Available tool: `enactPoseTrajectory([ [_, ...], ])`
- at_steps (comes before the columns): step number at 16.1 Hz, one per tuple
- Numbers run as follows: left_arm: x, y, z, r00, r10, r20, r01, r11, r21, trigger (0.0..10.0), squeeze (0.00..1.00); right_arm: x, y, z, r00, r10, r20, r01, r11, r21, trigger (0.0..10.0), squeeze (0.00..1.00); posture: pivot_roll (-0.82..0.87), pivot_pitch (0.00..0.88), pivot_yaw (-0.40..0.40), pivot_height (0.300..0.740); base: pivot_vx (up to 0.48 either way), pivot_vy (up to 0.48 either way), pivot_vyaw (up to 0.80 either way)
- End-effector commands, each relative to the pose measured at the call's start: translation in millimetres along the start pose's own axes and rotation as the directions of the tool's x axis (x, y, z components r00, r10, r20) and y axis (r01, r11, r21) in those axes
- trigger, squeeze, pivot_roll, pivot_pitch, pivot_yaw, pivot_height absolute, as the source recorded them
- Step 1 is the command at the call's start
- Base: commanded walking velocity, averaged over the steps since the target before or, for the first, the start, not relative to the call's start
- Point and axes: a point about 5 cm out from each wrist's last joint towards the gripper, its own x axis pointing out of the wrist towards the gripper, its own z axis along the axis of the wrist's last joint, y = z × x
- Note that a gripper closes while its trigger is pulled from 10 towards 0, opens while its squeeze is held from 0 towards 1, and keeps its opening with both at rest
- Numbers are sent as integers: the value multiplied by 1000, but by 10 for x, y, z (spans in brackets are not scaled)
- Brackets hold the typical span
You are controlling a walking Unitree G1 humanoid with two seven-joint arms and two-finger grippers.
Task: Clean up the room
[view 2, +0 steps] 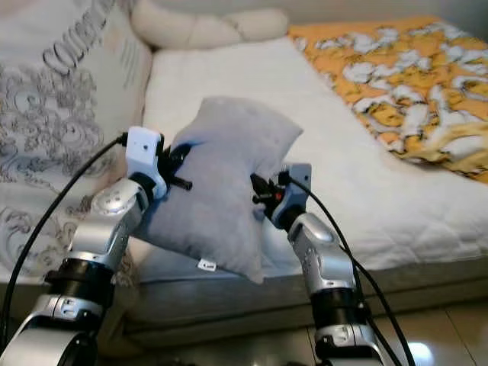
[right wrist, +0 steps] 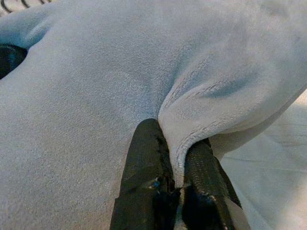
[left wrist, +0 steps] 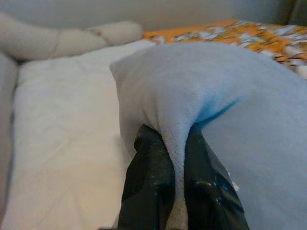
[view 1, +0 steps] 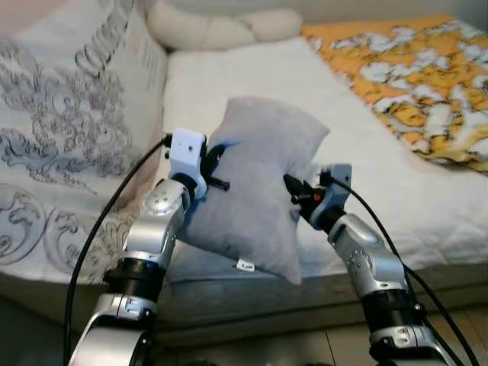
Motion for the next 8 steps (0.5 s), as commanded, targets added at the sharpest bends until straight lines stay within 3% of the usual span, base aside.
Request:
enactPoseTrajectory([
  [1, -35, 187, 68, 997, 74, 24, -74, 997, 10, 10000, 0, 73, 93, 21, 999, 44, -2, -44, 999, -10, 10000, 0, -3, 0, 95, 740, 341, 0, 788],
  [2, -36, 197, 71, 997, 76, 23, -77, 997, 10, 10000, 0, 73, 95, 17, 999, 48, -4, -48, 999, -10, 10000, 0, -3, 0, 96, 740, 337, 0, 788],
  [8, -17, 241, 89, 996, 86, 22, -86, 996, 10, 10000, 0, 68, 62, -4, 998, 53, -18, -53, 998, -19, 10000, 0, -5, 0, 102, 740, 343, 0, 0],
])
